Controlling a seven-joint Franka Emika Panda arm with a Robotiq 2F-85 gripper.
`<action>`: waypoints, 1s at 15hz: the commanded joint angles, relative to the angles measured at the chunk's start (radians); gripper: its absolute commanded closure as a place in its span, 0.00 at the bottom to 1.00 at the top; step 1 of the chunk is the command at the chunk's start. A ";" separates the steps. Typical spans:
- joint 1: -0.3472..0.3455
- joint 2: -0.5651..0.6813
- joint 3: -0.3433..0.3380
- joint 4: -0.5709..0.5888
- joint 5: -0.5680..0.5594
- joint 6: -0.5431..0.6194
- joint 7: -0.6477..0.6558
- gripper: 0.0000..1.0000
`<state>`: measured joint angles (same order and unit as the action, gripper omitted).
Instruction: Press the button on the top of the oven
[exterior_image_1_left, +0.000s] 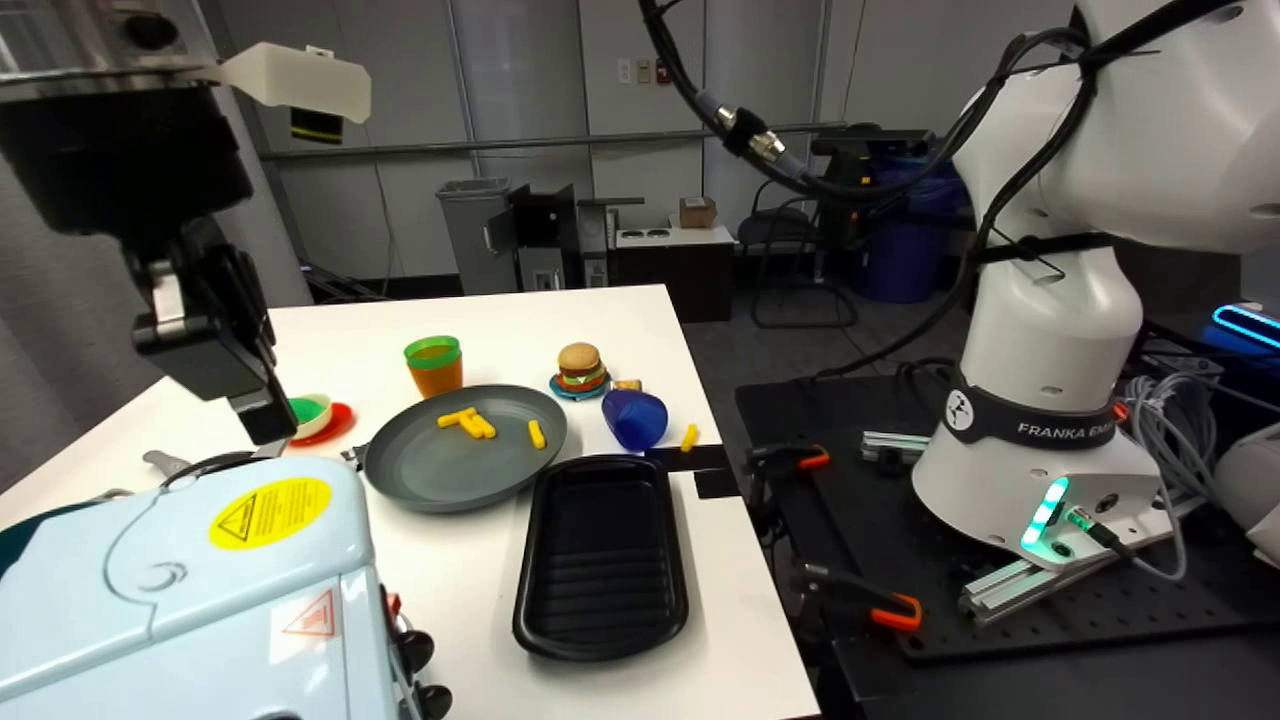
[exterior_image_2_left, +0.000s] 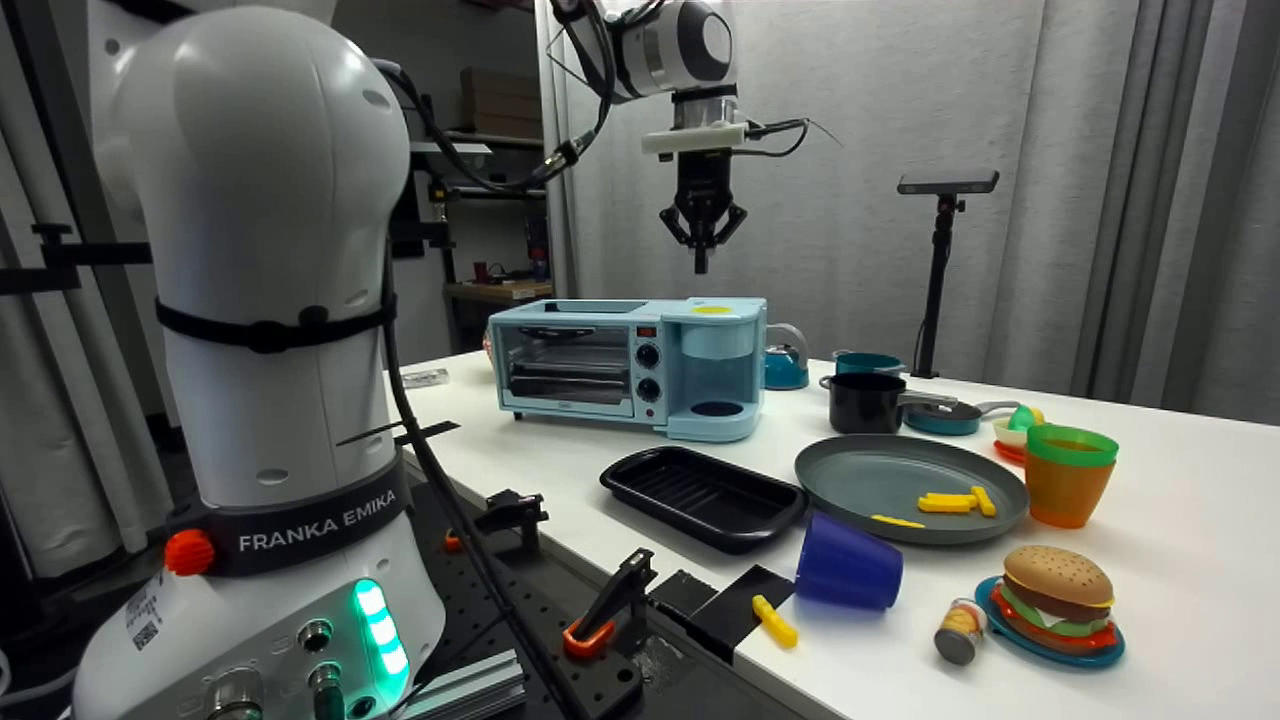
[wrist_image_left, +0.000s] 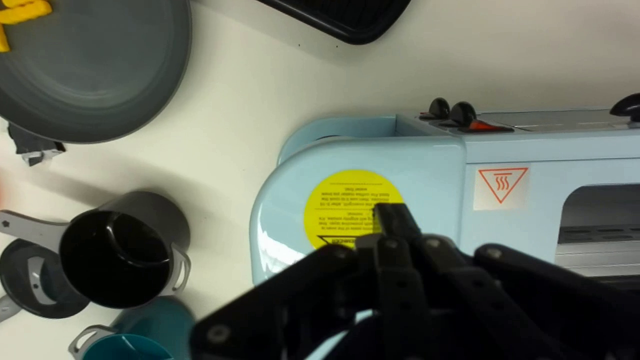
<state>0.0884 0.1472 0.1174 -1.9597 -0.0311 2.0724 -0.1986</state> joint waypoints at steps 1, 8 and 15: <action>0.011 0.069 0.009 0.079 -0.002 -0.018 -0.045 1.00; 0.025 0.153 0.025 0.162 -0.013 -0.030 -0.074 1.00; 0.042 0.198 0.034 0.227 -0.032 -0.037 -0.077 1.00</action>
<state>0.1236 0.3151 0.1496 -1.7911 -0.0475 2.0702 -0.2617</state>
